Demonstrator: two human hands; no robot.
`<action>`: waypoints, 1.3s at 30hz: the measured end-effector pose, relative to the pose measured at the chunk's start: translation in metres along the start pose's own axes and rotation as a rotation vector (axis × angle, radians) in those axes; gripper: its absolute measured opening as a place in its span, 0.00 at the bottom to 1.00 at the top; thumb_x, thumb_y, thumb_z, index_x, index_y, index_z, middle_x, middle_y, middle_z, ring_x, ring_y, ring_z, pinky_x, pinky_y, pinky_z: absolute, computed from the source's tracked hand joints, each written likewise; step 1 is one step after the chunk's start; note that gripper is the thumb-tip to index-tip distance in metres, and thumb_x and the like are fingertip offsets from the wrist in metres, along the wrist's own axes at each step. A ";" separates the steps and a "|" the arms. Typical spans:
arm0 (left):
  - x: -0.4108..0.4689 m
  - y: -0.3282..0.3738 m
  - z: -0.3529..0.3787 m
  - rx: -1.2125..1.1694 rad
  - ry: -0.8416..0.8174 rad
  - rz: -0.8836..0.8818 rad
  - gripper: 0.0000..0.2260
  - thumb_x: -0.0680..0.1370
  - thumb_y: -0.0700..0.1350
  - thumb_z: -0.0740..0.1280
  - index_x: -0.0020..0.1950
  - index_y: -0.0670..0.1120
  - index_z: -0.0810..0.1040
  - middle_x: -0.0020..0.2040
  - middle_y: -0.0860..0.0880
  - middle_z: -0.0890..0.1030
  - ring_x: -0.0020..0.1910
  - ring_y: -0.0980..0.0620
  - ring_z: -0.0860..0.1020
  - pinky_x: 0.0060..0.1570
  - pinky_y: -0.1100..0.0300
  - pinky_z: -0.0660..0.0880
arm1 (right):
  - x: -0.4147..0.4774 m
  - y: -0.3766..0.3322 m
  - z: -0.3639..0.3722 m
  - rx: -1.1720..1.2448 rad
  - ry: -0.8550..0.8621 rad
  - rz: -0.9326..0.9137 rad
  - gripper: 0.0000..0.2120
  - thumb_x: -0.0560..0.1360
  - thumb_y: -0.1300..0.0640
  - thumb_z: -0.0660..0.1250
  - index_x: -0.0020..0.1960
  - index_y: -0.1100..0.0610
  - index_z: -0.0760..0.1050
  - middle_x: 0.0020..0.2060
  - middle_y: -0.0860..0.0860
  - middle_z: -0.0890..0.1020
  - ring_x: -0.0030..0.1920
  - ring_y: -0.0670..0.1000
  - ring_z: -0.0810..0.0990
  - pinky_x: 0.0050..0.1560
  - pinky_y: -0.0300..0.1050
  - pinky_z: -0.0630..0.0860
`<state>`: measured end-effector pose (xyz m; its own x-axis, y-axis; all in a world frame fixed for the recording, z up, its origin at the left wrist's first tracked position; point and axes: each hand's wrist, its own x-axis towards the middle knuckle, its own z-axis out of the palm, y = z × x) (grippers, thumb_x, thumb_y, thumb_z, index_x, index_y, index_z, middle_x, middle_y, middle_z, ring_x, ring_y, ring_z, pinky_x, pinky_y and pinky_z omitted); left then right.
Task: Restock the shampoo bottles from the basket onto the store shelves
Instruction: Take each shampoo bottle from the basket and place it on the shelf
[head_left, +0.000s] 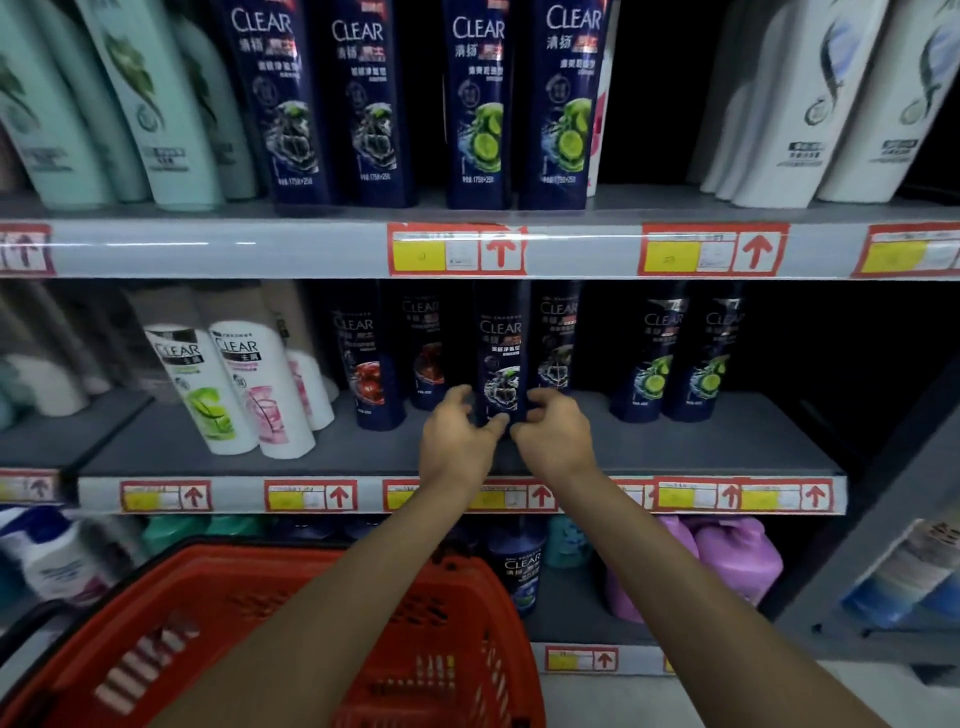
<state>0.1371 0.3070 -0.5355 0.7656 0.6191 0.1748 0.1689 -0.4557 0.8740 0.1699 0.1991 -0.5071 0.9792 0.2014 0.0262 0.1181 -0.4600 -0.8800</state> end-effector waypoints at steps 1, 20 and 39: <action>0.002 0.000 0.001 -0.011 -0.007 0.014 0.21 0.78 0.49 0.75 0.68 0.47 0.77 0.56 0.51 0.83 0.53 0.48 0.83 0.53 0.52 0.80 | 0.000 -0.001 0.002 0.008 0.010 0.000 0.24 0.76 0.64 0.69 0.71 0.60 0.72 0.57 0.56 0.83 0.59 0.57 0.81 0.60 0.48 0.78; 0.003 -0.022 -0.023 -0.017 0.088 -0.014 0.18 0.79 0.48 0.73 0.68 0.48 0.77 0.53 0.52 0.81 0.51 0.49 0.82 0.53 0.50 0.80 | -0.015 -0.010 0.014 -0.011 0.155 -0.032 0.13 0.74 0.65 0.66 0.59 0.59 0.72 0.50 0.56 0.81 0.50 0.57 0.79 0.45 0.44 0.70; 0.023 -0.064 -0.097 -0.012 0.034 -0.120 0.17 0.75 0.42 0.71 0.63 0.53 0.78 0.49 0.49 0.86 0.48 0.47 0.83 0.46 0.54 0.78 | -0.025 -0.056 0.120 0.329 -0.315 -0.042 0.30 0.77 0.78 0.55 0.75 0.59 0.67 0.45 0.40 0.75 0.57 0.48 0.77 0.59 0.38 0.71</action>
<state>0.0841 0.4124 -0.5438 0.7190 0.6900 0.0835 0.2508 -0.3695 0.8947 0.1187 0.3240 -0.5152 0.8705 0.4908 -0.0356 0.0480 -0.1566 -0.9865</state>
